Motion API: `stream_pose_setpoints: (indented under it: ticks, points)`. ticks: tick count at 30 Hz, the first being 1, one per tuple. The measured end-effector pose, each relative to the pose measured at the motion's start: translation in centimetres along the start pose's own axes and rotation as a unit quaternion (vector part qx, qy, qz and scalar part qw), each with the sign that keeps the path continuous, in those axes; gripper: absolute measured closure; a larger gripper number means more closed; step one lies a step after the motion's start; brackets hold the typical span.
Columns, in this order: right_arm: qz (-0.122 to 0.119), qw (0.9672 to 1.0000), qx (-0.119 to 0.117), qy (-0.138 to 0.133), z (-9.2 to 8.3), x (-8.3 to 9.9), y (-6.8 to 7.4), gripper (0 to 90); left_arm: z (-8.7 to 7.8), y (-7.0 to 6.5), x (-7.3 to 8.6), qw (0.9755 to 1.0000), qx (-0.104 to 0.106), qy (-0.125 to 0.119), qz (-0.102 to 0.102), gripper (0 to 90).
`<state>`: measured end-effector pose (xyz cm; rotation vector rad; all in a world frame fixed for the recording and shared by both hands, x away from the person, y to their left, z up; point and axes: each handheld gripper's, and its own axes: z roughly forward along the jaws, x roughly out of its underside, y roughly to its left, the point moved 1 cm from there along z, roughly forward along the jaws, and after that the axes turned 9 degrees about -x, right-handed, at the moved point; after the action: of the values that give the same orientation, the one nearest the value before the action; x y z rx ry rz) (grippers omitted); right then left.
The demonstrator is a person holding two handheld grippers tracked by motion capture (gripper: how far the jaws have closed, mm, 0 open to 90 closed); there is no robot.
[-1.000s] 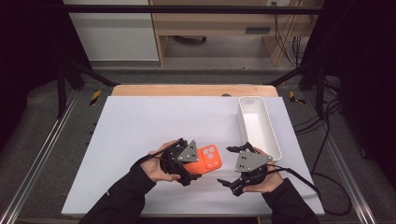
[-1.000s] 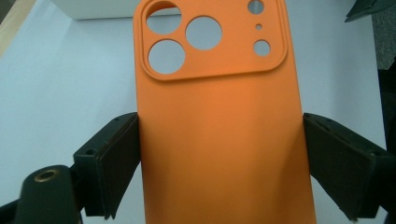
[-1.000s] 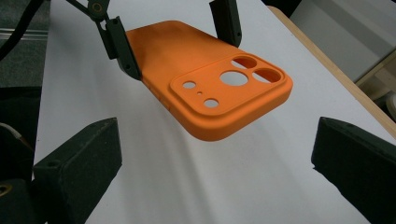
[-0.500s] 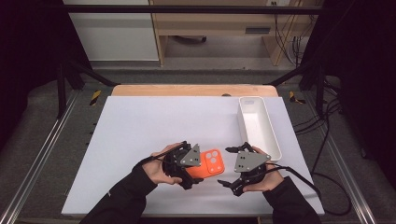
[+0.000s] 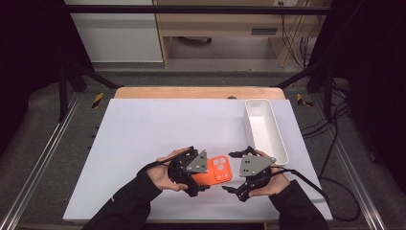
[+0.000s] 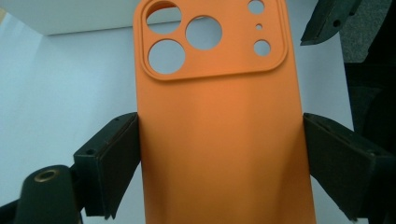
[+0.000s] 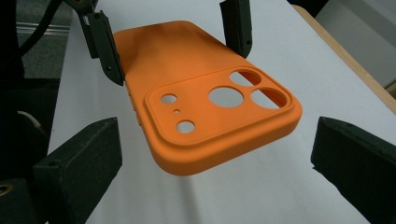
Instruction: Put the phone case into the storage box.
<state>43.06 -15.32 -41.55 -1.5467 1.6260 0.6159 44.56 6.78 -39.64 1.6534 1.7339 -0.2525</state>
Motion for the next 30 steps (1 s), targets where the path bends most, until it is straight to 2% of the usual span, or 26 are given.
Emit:
stream_pose_setpoints:
  ticks: [7,9,21,30]
  points:
    - [-0.001,0.9999,-0.012,-0.004,0.11,0.03,-0.03,2.7,0.01,-0.3,-0.28,0.9999,0.007,-0.002,0.009,13.4]
    - [-0.002,0.9997,-0.023,-0.008,0.19,0.05,-0.01,2.8,0.01,-0.35,-0.35,0.9999,0.009,-0.004,0.011,13.4]
    - [-0.001,0.9991,-0.041,-0.008,0.72,0.23,-0.08,3.2,0.17,-0.64,-0.63,0.9996,0.02,-0.012,0.016,13.5]
    - [-0.002,0.9981,-0.057,-0.023,0.81,0.19,-0.04,5.0,0.24,-0.92,-0.78,0.9993,0.029,-0.016,0.02,13.5]
